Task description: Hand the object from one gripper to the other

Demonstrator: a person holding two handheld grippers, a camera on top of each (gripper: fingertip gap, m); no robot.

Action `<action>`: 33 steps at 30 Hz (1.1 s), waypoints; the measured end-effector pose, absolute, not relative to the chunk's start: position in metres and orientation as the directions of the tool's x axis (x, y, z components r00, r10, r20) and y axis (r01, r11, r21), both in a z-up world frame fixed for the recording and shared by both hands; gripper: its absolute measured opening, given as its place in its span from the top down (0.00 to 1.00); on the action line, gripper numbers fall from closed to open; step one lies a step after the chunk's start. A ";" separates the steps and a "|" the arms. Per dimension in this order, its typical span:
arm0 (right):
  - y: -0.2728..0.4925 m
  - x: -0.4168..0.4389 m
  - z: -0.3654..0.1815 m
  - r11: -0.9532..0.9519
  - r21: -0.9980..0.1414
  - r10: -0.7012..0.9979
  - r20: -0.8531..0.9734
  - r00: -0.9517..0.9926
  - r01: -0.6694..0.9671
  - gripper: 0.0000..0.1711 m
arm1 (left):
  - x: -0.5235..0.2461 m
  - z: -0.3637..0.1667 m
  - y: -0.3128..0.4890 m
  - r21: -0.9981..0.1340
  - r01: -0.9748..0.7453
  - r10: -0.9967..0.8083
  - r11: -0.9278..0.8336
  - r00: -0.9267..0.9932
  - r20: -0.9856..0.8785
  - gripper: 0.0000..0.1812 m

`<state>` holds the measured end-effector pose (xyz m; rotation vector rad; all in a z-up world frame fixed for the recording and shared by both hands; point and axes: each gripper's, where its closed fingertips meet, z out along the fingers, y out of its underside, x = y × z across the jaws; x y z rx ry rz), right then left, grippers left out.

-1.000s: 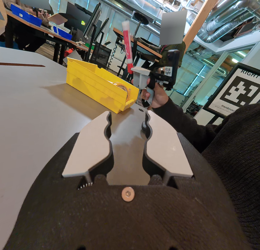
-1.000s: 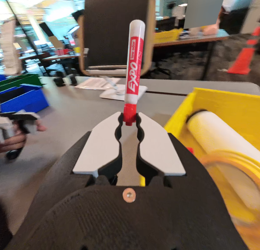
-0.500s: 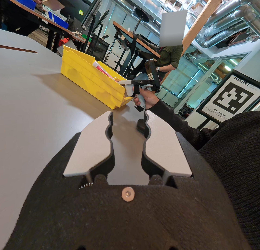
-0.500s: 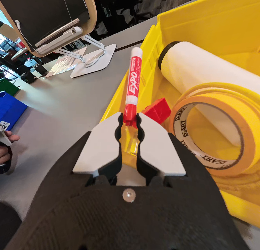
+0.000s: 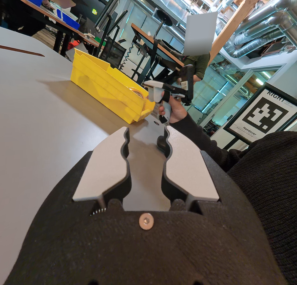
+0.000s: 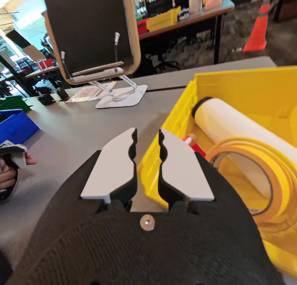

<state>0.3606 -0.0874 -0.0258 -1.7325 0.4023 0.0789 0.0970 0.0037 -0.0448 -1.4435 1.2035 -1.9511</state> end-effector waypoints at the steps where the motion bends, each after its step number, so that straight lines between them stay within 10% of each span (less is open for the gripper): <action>1: -0.086 0.352 -0.017 -0.136 -0.954 -0.205 -0.236 0.950 -0.267 0.85 | 0.098 -0.046 0.004 -0.836 -0.152 -0.758 -0.528 -0.361 0.544 0.77; 12: -0.032 0.181 -0.031 -0.186 -0.982 0.345 -0.089 0.935 -0.024 0.86 | 0.103 -0.060 0.018 -0.883 -0.177 -0.851 -0.434 -0.240 0.467 0.76; 24: -0.024 0.149 -0.075 -0.305 -0.952 0.436 -0.118 0.892 0.023 0.87 | -0.015 0.072 0.179 -0.960 0.027 -0.951 -0.279 0.130 0.280 0.80; 33: -0.016 0.141 -0.094 -0.381 -0.924 0.455 -0.213 0.865 -0.028 0.87 | -0.179 -0.024 0.322 -0.734 -0.677 -0.958 -0.063 0.248 -0.147 0.75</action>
